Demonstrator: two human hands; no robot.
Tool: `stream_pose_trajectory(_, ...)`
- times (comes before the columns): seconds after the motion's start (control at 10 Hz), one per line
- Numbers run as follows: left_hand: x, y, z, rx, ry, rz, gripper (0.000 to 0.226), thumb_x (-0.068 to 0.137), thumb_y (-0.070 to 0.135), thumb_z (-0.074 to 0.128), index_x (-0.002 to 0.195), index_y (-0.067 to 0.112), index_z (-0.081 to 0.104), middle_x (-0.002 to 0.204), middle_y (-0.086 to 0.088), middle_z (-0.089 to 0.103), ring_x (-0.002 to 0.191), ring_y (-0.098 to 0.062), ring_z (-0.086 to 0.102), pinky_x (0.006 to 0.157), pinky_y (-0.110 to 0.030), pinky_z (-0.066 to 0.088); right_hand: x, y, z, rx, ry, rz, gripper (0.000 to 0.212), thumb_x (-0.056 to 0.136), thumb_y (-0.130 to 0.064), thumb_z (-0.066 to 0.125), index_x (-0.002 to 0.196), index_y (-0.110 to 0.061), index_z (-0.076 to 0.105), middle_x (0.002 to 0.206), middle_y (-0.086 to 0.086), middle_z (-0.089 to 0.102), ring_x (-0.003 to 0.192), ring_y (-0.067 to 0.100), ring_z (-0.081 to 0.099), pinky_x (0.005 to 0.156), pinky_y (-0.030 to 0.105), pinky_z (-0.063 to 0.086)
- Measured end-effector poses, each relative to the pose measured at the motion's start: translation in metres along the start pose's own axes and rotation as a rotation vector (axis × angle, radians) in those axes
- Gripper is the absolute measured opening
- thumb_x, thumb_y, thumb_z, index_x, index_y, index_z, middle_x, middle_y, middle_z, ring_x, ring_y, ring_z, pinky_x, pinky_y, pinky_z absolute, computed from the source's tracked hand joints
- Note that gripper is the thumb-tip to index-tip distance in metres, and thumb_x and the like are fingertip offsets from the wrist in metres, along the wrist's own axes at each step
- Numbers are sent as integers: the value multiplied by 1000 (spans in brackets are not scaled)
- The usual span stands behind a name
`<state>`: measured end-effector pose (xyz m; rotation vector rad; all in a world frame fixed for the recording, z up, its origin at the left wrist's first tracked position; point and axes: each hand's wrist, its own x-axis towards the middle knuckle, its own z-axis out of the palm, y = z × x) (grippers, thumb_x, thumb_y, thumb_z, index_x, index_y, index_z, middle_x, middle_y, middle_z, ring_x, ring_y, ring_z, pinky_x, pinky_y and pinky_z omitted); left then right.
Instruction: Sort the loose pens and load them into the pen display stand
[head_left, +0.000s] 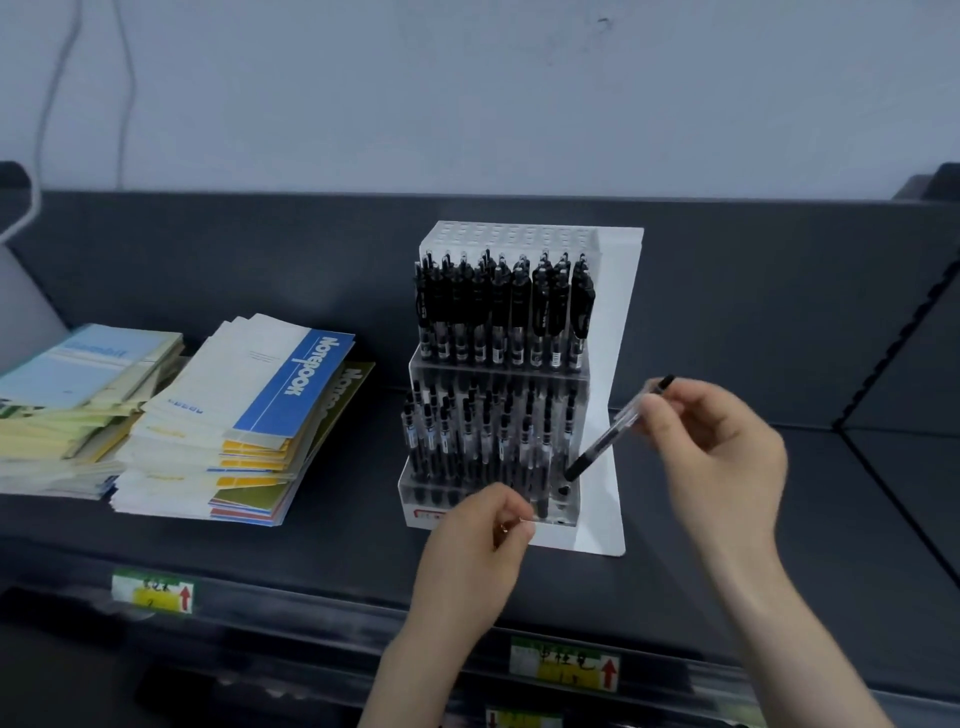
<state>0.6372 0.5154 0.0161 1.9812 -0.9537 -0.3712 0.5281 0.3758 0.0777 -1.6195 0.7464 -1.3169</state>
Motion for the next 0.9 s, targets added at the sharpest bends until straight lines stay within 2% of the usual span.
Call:
stream_pose_trajectory(0.1,-1,-2,-3,111,24,28,5,92,29,60,91,34,60,81,17,60,78,-2,56,70,-20,49,1,-3,6,-152,-43,-121,14,82,-11,71,84,-25,69,72,-16,68,69,0,64,68,7,47)
stream_pose_trajectory(0.3,-4,-7,-9,144,40,16,4,92,34,59,89,37,60,82,18,60,79,0,55,66,-15,47,-6,17,21,-414,-162,-227,13,80,-16,74,93,-16,73,75,-13,67,67,4,63,70,20,51)
stream_pose_trajectory(0.5,-5,-14,-14,109,27,6,8,91,33,60,84,37,60,76,18,59,75,-1,55,64,-18,46,-16,33,27,-503,-188,-256,11,79,-17,75,90,-14,74,69,-13,62,61,-2,56,62,2,41)
stream_pose_trajectory(0.6,-7,-15,-17,106,22,12,9,92,32,59,85,37,61,76,18,59,81,1,53,63,-14,42,-18,33,30,-498,-168,-257,12,79,-15,75,90,-12,74,70,-9,65,61,4,59,63,9,44)
stream_pose_trajectory(0.8,-13,-16,-25,187,-12,52,6,94,35,56,95,35,62,86,16,64,83,0,57,71,-19,48,-32,37,24,-571,-200,-176,11,82,-19,72,93,-17,73,78,-14,66,67,5,61,65,24,52)
stream_pose_trajectory(0.9,-8,-20,-31,239,-30,73,7,94,37,56,97,35,62,86,18,63,81,2,57,68,-15,47,-44,46,22,-671,-262,-74,28,87,-22,66,114,-20,67,101,-7,70,83,10,64,74,30,53)
